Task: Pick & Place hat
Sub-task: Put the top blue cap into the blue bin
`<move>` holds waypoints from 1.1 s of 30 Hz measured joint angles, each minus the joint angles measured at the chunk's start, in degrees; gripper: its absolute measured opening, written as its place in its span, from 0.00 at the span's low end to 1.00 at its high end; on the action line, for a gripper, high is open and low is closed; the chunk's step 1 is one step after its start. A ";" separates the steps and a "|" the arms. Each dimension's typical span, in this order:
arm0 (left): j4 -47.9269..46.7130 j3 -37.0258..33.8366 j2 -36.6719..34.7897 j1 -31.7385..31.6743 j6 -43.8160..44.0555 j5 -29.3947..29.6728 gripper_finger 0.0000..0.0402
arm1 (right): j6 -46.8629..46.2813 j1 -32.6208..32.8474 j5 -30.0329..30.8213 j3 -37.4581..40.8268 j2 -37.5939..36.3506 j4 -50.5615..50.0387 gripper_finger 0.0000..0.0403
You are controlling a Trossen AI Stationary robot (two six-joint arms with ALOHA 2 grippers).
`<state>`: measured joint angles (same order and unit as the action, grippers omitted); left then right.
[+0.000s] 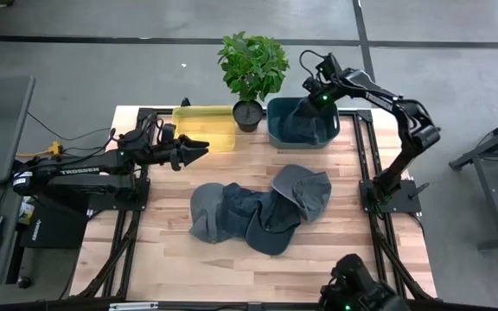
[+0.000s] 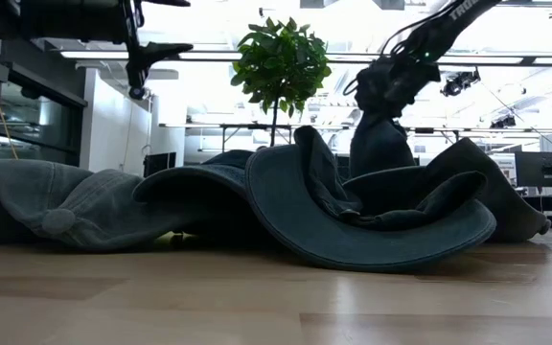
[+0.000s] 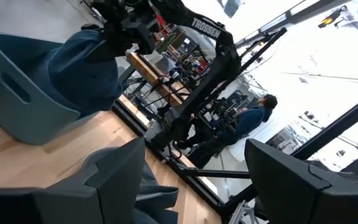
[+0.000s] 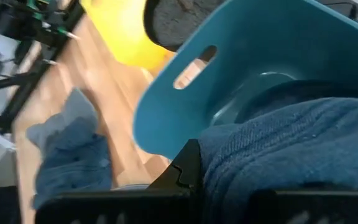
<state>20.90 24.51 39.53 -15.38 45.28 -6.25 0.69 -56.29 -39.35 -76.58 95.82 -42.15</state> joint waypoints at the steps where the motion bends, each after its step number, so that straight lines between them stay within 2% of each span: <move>1: -0.31 0.00 0.00 0.00 0.01 0.24 0.69 | 0.43 0.00 0.85 0.00 0.20 -0.01 0.00; 8: -0.55 0.00 0.00 0.02 0.02 0.86 0.69 | 2.57 0.00 4.03 0.00 1.37 0.00 0.00; 20: -0.54 0.00 0.00 0.01 0.00 1.34 0.69 | 9.14 0.89 13.19 0.02 1.37 1.16 0.00; 28: -1.43 0.00 0.00 0.01 0.00 1.45 0.69 | 11.17 2.35 11.98 0.24 1.37 -1.91 0.00; 33: -1.68 0.00 0.00 0.00 0.02 1.45 0.69 | 10.04 2.78 11.95 3.15 1.37 -1.87 0.00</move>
<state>19.22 24.51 39.53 -15.38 45.30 -4.80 10.73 -53.51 -27.40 -73.42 97.19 -44.02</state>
